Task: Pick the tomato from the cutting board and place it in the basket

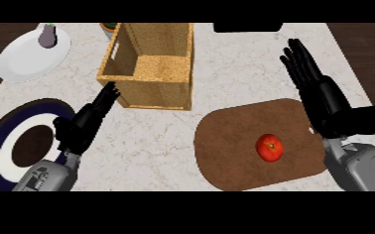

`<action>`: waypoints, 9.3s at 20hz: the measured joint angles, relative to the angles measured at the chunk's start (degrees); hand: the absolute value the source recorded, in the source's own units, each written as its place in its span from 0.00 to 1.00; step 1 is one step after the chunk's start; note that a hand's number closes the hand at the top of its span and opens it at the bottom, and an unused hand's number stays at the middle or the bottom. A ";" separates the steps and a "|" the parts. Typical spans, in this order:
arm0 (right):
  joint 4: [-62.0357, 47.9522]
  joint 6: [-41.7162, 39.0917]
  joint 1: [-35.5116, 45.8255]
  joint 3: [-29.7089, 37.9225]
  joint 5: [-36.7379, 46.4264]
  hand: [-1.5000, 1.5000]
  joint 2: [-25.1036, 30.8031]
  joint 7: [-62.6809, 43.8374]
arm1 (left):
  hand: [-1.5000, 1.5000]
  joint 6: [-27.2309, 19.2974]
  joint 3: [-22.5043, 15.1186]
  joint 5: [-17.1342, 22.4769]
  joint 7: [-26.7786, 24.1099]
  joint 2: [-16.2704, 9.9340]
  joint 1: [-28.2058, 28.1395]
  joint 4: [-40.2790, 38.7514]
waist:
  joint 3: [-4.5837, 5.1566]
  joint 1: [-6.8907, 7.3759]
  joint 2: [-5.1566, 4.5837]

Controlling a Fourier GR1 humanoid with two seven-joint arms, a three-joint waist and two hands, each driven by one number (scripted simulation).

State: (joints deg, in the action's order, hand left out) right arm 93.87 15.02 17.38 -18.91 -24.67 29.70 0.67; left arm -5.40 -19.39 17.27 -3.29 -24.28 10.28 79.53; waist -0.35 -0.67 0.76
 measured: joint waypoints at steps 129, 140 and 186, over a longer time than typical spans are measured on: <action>-14.69 -35.46 -10.11 5.77 89.56 1.00 -11.41 26.04 | 0.50 18.22 23.29 -21.21 3.62 13.72 -0.06 10.07 | 0.81 0.75 -0.32; -8.78 -29.47 -13.13 -6.61 98.06 1.00 -23.70 8.01 | 0.50 18.71 22.88 -21.03 5.17 14.20 0.71 11.14 | 0.77 1.47 -0.30; -8.78 13.56 40.79 -23.94 76.69 1.00 -29.01 -64.91 | 0.50 19.39 20.73 -22.16 4.73 15.39 3.47 8.91 | 0.63 5.29 -0.86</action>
State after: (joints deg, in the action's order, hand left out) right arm 85.09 28.58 58.17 -42.85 52.02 0.68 -64.24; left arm 13.99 1.34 -4.88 1.44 -8.88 13.74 88.43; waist 0.28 4.62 -0.10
